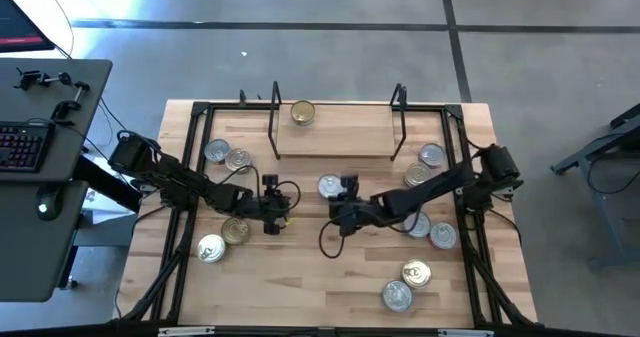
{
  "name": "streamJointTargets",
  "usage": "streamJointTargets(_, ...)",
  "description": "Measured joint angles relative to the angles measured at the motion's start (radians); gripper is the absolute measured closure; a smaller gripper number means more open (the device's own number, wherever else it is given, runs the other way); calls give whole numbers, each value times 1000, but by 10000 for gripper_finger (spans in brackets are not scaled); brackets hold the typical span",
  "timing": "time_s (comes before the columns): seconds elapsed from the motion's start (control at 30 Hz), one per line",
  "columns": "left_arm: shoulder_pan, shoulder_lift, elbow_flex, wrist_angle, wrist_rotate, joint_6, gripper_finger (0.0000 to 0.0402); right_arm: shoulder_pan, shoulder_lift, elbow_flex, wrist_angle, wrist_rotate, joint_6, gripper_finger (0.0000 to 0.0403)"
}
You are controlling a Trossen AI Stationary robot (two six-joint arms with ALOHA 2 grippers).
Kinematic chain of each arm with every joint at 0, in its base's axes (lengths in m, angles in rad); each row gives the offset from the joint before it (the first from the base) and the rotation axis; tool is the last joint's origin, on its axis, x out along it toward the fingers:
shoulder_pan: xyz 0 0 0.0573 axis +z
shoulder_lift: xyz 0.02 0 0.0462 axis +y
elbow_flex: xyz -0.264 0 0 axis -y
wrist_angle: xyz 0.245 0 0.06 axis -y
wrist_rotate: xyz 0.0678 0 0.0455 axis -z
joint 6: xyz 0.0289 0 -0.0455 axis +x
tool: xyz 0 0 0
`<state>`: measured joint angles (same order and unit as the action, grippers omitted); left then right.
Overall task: Stack canned seafood by type on shelf
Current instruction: Put the red tuna can on the shelf
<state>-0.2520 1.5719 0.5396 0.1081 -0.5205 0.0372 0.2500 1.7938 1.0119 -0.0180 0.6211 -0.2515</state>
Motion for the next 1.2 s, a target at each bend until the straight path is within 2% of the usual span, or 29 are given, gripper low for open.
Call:
streamJointTargets(0.13, 0, 0, 0, 1, -6, 0, 330, -41, -42, 0, 2, 37, -66, 403)
streamJointTargets(0.27, 2, 0, 0, 3, -18, 8, 330, -149, -60, 0, 24, 31, -151, 403)
streamJointTargets(0.53, 5, 0, 0, 65, -20, 27, 330, -449, -16, 1, 90, -192, -190, 403)
streamJointTargets(0.67, 10, 0, 0, 106, -20, 44, 330, -547, 16, 2, 134, -310, -204, 402)
streamJointTargets(0.77, 16, 0, 0, 129, -19, 60, 330, -591, 31, 2, 166, -359, -228, 402)
streamJointTargets(1.2, 23, 0, 0, 153, -14, 50, 330, -637, 81, 3, 287, -385, -247, 403)
